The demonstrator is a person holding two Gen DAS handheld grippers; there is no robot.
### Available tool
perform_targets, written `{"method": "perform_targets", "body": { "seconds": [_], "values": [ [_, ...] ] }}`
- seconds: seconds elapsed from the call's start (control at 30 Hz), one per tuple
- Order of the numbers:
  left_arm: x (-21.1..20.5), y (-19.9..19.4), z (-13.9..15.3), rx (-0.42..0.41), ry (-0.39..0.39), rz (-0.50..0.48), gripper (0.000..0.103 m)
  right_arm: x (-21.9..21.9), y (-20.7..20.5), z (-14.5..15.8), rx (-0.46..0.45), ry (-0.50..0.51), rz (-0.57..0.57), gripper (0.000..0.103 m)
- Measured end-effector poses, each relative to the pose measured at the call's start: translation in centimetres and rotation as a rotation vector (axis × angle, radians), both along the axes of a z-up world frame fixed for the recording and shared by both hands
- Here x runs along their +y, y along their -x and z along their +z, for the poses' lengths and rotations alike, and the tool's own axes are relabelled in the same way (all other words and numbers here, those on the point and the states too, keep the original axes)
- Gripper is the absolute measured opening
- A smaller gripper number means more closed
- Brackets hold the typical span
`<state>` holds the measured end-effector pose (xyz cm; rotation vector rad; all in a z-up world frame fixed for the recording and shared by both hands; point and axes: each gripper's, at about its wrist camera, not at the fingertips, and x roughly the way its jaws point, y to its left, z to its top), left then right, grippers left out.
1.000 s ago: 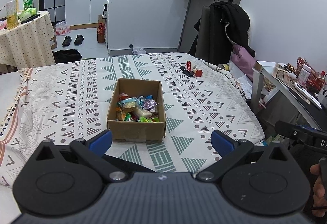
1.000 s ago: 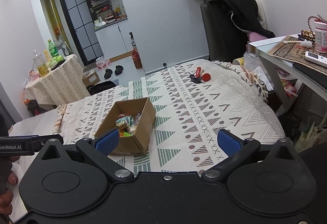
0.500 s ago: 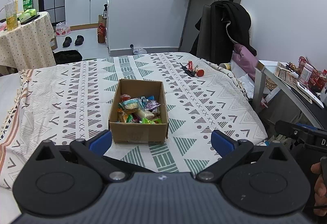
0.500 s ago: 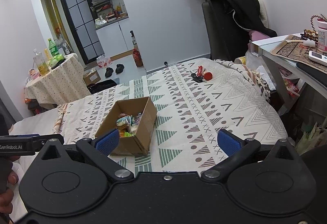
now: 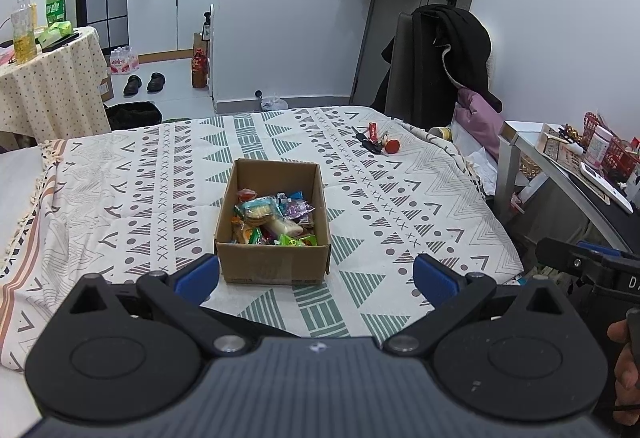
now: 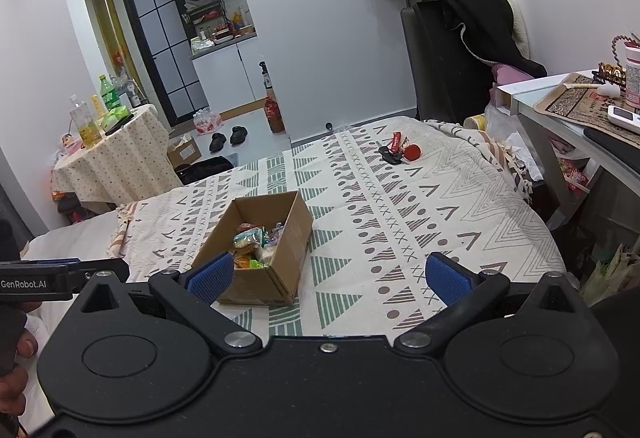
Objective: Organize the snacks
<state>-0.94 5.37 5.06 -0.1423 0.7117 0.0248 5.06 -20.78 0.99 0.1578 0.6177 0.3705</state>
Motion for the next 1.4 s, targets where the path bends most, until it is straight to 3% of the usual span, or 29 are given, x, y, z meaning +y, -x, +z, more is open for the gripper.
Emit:
{"method": "perform_targets", "body": {
  "seconds": [1.4],
  "values": [
    [-1.1,0.0,-0.2,-0.002,0.004,-0.005,0.102,-0.6,0.0,0.0,-0.001,-0.007,-0.009,0.103]
  ]
}}
